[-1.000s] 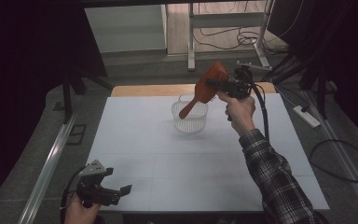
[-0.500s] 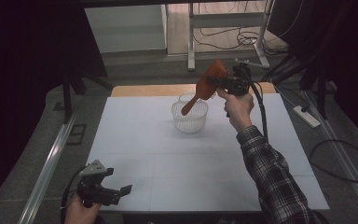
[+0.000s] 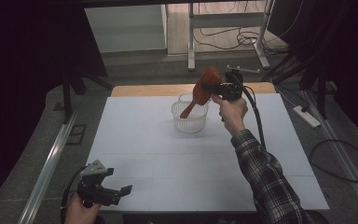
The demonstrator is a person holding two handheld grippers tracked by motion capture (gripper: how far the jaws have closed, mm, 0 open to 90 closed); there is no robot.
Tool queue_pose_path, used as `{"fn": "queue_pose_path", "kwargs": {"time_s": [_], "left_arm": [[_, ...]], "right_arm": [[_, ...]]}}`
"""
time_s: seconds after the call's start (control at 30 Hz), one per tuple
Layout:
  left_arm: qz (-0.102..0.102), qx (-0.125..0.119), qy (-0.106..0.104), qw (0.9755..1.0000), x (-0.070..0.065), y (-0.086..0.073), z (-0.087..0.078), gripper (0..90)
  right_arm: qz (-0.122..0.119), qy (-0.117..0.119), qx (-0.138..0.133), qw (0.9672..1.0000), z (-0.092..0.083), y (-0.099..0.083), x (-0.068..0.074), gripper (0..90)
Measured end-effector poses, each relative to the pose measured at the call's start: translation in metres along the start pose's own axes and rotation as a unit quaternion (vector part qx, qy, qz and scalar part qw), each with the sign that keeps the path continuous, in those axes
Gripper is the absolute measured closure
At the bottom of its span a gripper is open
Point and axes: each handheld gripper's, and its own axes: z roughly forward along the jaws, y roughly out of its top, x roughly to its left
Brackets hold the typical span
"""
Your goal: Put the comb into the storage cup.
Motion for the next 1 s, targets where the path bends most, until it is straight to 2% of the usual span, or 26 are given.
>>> {"fn": "queue_pose_path", "kwargs": {"time_s": [0.37,0.77,1.0], "left_arm": [[0.0,0.001,0.0,1.0,0.0,0.0,0.0,0.7],[-0.01,-0.007,-0.01,0.9999,0.002,-0.001,-0.001,0.8],[-0.01,-0.007,-0.011,0.9999,0.002,-0.001,-0.001,0.8]], "right_arm": [[-0.016,-0.015,0.01,0.9997,0.009,-0.013,0.0,52.8],[-0.031,-0.022,0.03,0.9988,0.024,-0.03,0.003,52.4],[-0.03,-0.022,0.028,0.9989,0.026,-0.034,0.004,51.9]]}}
